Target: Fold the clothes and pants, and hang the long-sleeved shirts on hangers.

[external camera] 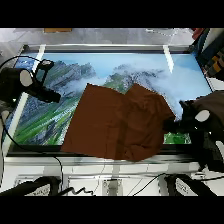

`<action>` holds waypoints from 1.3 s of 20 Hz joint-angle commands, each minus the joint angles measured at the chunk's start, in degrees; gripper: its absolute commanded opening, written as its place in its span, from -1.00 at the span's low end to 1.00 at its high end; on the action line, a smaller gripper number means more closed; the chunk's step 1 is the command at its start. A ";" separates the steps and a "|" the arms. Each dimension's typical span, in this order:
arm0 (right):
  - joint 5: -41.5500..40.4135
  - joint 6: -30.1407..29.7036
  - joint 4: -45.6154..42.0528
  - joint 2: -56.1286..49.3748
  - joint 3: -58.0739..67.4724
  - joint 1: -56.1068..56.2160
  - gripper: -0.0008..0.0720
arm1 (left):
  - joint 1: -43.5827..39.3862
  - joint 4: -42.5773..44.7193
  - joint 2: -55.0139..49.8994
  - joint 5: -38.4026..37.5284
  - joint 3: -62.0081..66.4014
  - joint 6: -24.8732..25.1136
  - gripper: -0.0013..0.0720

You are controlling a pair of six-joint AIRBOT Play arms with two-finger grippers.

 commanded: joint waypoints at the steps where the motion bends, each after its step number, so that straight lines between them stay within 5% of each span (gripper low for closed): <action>1: -19.45 6.27 -2.80 -0.63 6.27 9.22 -0.95 | 0.13 0.24 -0.04 -0.98 -0.02 0.02 -0.54; 2: -23.04 9.18 -4.28 -1.55 7.23 10.29 -0.95 | 0.79 0.76 -0.15 -1.11 -0.24 0.02 -0.34; 5: -22.97 10.69 -4.55 -5.40 8.68 10.56 -0.95 | 5.81 -0.98 -0.70 -2.56 -4.55 0.17 -0.36; 8: -20.26 10.56 -4.59 -7.43 8.68 10.58 -0.95 | 14.45 -17.25 -0.70 -3.28 -14.21 5.88 -0.36; 9: -20.50 10.08 -4.57 -7.54 8.68 10.58 -0.95 | 17.51 -24.92 -0.70 -3.74 -17.99 8.81 -0.23; 11: -21.20 9.66 -4.61 -7.52 8.74 10.58 -0.95 | 21.64 -34.69 -0.70 -4.46 -24.87 11.23 0.61; 12: -21.29 9.66 -4.61 -7.52 8.74 10.58 -0.95 | 22.45 -35.65 -0.70 -4.48 -27.71 11.28 0.80; 22: -20.06 9.68 -4.15 -7.50 8.74 10.58 -0.95 | 22.53 -32.74 -0.83 -2.71 -42.73 16.59 0.76; 25: -18.84 9.68 -4.17 -7.50 8.74 10.58 -0.95 | 22.51 -29.27 -0.85 -2.67 -43.32 16.61 0.32; 26: -18.75 9.68 -4.17 -7.50 8.74 10.58 -0.95 | 22.49 -29.31 -0.85 -2.08 -43.95 16.59 0.32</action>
